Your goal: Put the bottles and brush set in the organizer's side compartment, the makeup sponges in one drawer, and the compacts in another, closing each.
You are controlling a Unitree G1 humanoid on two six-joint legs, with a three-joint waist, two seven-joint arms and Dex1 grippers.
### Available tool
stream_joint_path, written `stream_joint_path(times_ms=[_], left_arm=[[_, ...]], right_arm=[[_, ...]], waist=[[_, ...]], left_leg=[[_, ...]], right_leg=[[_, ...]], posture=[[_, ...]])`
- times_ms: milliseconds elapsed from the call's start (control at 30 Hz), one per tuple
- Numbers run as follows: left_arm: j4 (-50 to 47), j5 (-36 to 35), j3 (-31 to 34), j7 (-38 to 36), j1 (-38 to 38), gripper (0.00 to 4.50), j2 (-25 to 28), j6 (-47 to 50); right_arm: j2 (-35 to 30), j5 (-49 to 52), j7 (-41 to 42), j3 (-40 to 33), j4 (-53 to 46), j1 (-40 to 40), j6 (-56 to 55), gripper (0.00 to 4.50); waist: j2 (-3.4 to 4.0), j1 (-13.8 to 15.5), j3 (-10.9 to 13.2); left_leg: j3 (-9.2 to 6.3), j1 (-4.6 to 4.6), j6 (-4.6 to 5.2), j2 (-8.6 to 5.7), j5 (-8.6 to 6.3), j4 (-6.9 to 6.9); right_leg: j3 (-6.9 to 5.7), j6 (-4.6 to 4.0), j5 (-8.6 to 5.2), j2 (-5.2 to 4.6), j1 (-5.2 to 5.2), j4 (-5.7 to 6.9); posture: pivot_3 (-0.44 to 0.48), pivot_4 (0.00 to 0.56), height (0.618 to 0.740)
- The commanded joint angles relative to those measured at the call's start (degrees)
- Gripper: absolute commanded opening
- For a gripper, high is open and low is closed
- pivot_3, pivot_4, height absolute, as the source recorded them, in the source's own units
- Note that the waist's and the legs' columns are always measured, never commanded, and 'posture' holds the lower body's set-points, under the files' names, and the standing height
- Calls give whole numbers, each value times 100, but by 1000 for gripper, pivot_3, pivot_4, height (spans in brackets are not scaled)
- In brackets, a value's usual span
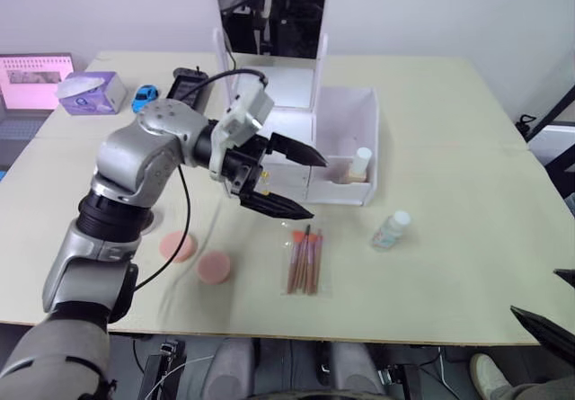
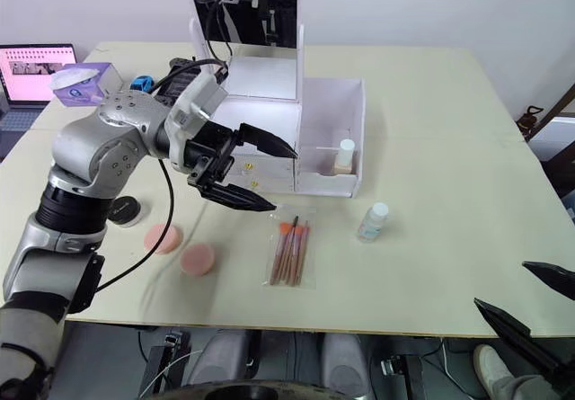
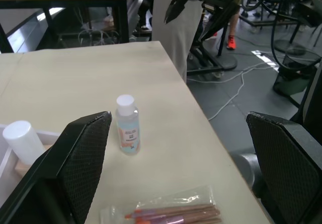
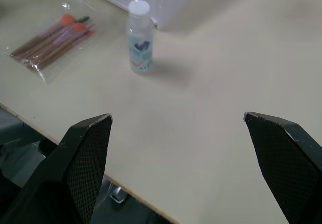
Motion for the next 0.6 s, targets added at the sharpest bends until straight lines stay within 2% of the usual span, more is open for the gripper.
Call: stream_joint_path(times_ms=[33, 200, 367, 433, 600], left_arm=[[-249, 64, 156, 104, 65, 4500, 139, -1], [-456, 420, 162, 576, 358, 4500, 303, -83], [-722, 455, 286, 859, 603, 4500, 414, -27], [-843, 434, 327, 948, 697, 4500, 461, 0], [-1076, 227, 494, 1159, 797, 4500, 434, 169]], right_arm=[[-379, 323, -534, 501, -19, -293, -24, 4440], [-884, 315, -1736, 2284, 114, -1453, 96, 4440], [-1041, -13, -2381, 3654, 465, -2348, 49, 4440], [-1069, -169, -2511, 4055, 626, -2612, -11, 4440], [-1035, -340, -2531, 4475, 820, -2874, -132, 4440]], waist=[[0, 0, 0], [-1, 15, 1], [-5, 26, 2], [-5, 12, 2], [-5, 17, 2]], left_leg=[[0, 2, 1, 0, 0, 0], [-3, 2, 2, -3, 1, -1], [-13, -6, 3, -7, 1, 0], [-10, -7, 3, -10, 1, 1], [-13, -5, 4, -9, 1, 0]], right_leg=[[0, -1, 0, 1, -2, 0], [0, -6, 4, 3, -12, 1], [-2, -8, 4, 6, -14, 0], [1, -15, 9, 4, -13, -3], [0, -4, 2, 7, -14, 0]], posture=[[0, 150, 740], [0, 150, 740], [0, 150, 740], [0, 150, 740], [0, 150, 740]])
